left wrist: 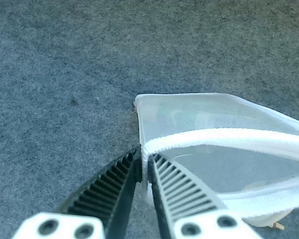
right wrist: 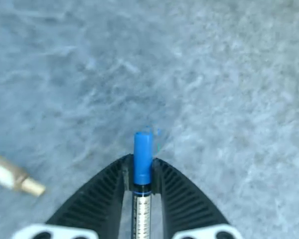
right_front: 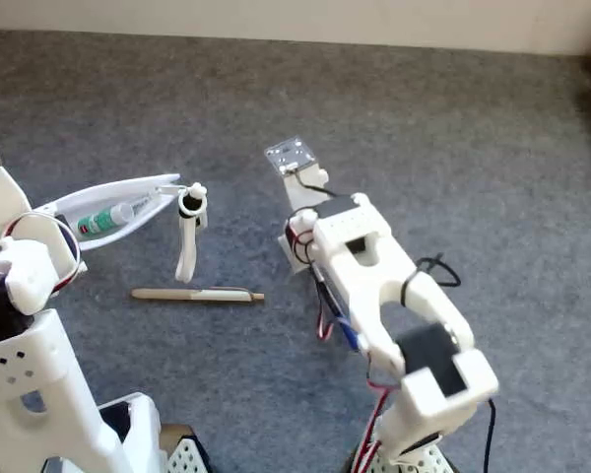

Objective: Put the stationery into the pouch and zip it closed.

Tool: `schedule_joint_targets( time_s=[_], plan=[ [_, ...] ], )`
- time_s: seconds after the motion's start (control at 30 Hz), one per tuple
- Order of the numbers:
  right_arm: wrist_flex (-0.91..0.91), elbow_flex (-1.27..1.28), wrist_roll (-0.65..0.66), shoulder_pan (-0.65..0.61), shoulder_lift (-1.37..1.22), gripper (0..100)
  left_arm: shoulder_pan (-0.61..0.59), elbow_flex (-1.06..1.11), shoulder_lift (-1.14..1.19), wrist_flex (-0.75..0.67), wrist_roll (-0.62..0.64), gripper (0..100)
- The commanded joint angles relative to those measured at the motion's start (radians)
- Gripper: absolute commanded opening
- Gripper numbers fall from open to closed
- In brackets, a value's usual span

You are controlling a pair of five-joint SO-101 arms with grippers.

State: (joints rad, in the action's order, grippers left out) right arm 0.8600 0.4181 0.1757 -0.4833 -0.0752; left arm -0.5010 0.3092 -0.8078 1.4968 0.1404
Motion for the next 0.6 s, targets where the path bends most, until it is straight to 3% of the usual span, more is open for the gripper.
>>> schedule_joint_targets(
  time_s=[0.0, 0.5, 0.57],
  plan=[
    [0.005, 0.048, -0.008, -0.042, 0.199, 0.4, -0.012, -0.002, -0.016, -0.02, 0.008, 1],
    [0.001, 0.257, -0.009, -0.176, 0.808, 0.4, -0.012, -0.002, -0.016, -0.02, 0.008, 1],
    [0.001, 0.263, -0.063, -0.189, 0.863, 0.4, -0.012, -0.002, -0.016, -0.02, 0.008, 1]
  ],
)
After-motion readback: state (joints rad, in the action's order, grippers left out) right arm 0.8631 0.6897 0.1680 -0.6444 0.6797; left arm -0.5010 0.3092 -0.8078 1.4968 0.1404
